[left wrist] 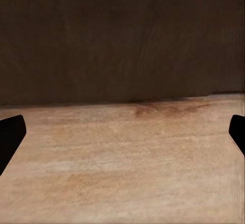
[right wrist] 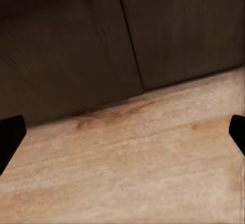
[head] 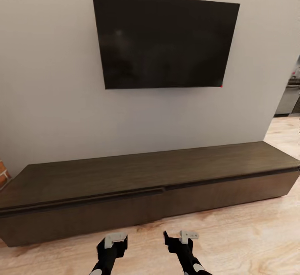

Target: Place each of the two pumpkins and all three candles from the living room inside a cabinet in the living room (use any cabinet), then make sure every cabinet is closed, and position the cauldron so it is next to a table in the living room.

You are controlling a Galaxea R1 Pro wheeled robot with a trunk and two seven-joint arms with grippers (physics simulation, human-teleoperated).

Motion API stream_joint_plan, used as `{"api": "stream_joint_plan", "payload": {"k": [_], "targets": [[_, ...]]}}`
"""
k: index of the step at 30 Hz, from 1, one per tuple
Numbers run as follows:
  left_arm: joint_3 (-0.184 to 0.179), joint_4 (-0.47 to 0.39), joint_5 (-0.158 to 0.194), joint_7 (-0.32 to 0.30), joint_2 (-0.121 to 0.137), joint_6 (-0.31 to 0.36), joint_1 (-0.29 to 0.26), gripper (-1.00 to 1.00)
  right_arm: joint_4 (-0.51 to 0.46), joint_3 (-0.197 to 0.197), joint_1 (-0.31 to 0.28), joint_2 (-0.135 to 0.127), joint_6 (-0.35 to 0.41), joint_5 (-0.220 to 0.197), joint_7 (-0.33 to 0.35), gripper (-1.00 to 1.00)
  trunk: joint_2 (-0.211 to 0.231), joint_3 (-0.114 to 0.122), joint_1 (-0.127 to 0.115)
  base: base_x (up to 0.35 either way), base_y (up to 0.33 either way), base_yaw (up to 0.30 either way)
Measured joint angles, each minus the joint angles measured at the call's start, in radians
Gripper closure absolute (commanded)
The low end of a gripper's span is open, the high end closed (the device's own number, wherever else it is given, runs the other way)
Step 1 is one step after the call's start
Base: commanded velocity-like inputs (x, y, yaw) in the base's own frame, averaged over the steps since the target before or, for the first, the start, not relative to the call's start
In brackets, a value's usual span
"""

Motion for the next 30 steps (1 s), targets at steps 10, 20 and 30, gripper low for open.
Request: {"api": "stream_joint_plan", "payload": {"k": [10,20,30], "targets": [[0.000,0.000,0.000,0.000,0.000,0.000,0.000,-1.00,0.000,0.000,0.000,0.000,0.000,0.000,0.000,-1.00,0.000,0.001,0.000,0.005,-0.283,0.176],[0.000,0.000,0.000,0.000,0.000,0.000,0.000,-1.00,0.000,0.000,0.000,0.000,-0.001,0.001,0.000,-1.00,0.000,0.001,0.000,0.185,-0.109,0.082],[0.001,-0.004,0.000,0.000,0.002,-0.001,0.000,-1.00,-0.005,0.000,0.000,-0.001,-0.004,0.001,0.001,-1.00,0.000,0.001,0.000,0.075,-0.096,0.073]]}}
